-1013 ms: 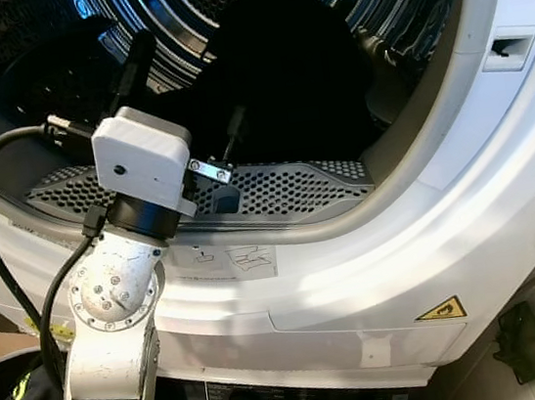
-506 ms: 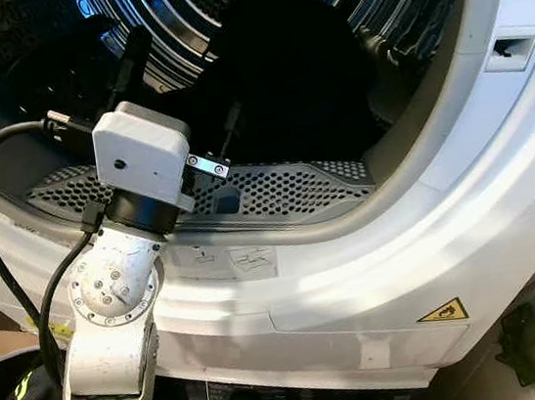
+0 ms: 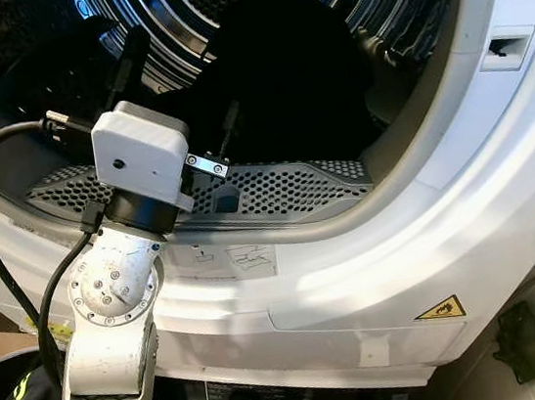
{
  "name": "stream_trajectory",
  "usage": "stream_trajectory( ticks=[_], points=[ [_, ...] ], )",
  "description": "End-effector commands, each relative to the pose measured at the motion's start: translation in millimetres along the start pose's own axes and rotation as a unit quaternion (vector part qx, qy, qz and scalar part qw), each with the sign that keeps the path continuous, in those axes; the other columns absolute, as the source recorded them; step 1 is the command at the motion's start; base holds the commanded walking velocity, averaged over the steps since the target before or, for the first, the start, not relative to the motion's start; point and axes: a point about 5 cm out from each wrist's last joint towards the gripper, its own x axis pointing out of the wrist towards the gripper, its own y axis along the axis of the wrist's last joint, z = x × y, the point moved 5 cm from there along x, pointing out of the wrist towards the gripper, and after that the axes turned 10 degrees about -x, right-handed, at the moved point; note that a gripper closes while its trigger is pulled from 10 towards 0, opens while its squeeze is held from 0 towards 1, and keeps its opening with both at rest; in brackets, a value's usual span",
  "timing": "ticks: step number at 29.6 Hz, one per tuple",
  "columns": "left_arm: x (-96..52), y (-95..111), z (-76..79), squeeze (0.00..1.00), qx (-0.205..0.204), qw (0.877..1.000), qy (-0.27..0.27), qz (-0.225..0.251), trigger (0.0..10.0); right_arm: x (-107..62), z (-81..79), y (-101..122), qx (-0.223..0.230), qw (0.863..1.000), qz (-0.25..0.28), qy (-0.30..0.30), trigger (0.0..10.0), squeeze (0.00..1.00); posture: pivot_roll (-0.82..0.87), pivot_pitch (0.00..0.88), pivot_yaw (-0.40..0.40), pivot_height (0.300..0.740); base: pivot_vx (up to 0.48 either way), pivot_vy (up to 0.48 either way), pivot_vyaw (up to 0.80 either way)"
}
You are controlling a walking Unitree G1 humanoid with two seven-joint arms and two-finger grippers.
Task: Clothes washing
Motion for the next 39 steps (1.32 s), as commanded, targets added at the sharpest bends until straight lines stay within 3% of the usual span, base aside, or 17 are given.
stream_trajectory(
  ticks=[1, 39],
  points=[
    [2.7, 4.4, -1.5, 0.00, 0.004, 1.000, 0.000, 0.006, 10.0, -0.5, -1.9, -3.3, 0.002, 1.000, -0.004, 0.003, 10.0, 0.00, 0.23, 0.000, -0.016, 0.740, 0.000, 0.000, 0.00],
    [4.2, 3.2, -2.8, 0.00, 0.002, 1.000, 0.005, -0.002, 10.0, -1.5, -2.3, -8.3, 0.004, 1.000, -0.010, 0.005, 10.0, 0.00, 0.22, 0.000, -0.007, 0.740, -0.302, 0.000, 0.00]
  ],
)
